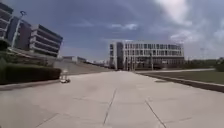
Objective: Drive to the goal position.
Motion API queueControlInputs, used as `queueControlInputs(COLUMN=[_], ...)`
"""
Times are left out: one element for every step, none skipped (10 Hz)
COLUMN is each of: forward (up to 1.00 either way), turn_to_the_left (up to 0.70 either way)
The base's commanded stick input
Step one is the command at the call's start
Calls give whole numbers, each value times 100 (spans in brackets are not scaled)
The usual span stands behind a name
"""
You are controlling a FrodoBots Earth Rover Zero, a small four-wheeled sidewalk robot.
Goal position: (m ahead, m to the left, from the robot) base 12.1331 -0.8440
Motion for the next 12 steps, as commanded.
queueControlInputs(forward=[70,70,70,70,70,70,70,70,70,70,70,70], turn_to_the_left=[0,0,0,0,0,0,0,0,0,0,0,0])
